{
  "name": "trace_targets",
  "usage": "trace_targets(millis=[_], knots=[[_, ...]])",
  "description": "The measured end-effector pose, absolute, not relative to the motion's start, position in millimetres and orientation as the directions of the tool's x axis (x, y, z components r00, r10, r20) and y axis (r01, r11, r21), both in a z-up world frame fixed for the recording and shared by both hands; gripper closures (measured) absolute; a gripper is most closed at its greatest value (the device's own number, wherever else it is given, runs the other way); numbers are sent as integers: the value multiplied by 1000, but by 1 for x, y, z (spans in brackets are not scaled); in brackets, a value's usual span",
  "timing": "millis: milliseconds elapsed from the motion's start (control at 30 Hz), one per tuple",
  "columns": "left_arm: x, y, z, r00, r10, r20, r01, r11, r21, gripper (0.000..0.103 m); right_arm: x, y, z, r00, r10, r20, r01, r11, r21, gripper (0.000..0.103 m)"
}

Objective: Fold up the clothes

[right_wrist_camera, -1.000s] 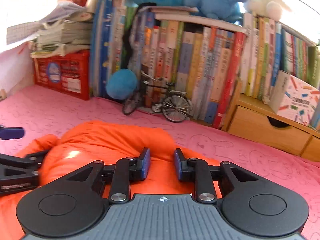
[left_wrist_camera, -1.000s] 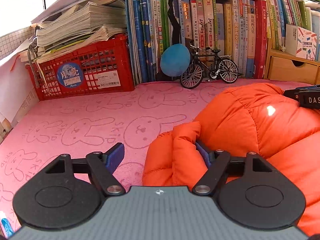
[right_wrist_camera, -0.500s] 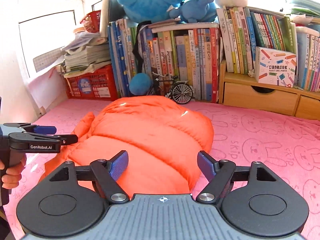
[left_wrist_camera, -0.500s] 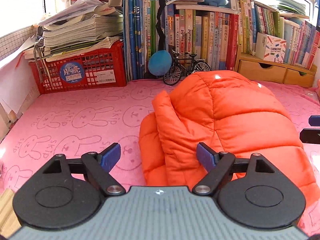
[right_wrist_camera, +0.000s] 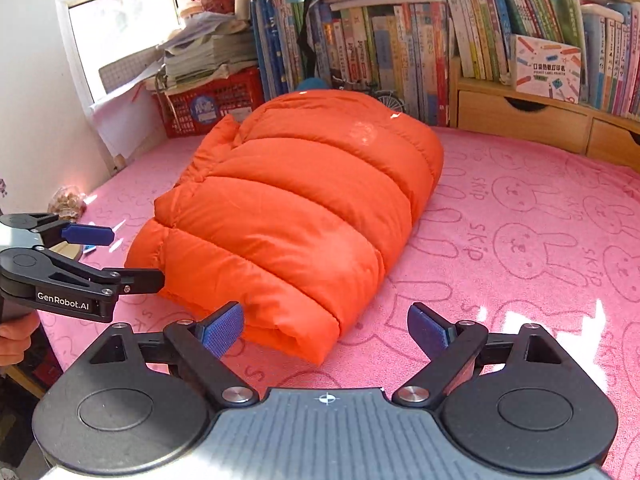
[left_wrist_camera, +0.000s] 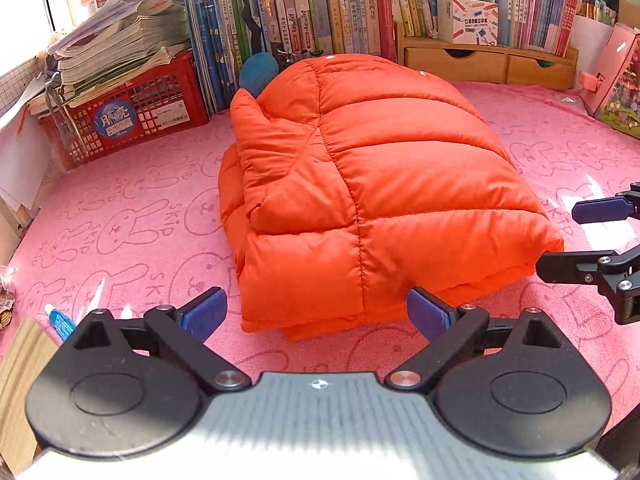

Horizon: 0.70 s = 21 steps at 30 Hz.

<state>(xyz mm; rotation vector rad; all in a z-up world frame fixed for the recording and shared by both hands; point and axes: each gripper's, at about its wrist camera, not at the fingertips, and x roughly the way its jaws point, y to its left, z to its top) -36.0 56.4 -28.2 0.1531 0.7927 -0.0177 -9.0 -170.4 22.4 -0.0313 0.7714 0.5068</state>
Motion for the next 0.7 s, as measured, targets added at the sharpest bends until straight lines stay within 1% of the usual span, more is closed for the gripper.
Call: trace_targets(millis=[267,700], knots=[[-43,49,-31,675,29,-738,81,990,113,5,-28,-159,21,612,409,-677,-473,875,101,11],[-48,48,-30,672,13,-741,74,994,84,5,-30,-162,27,635,392,-666,-451,888,93,9]])
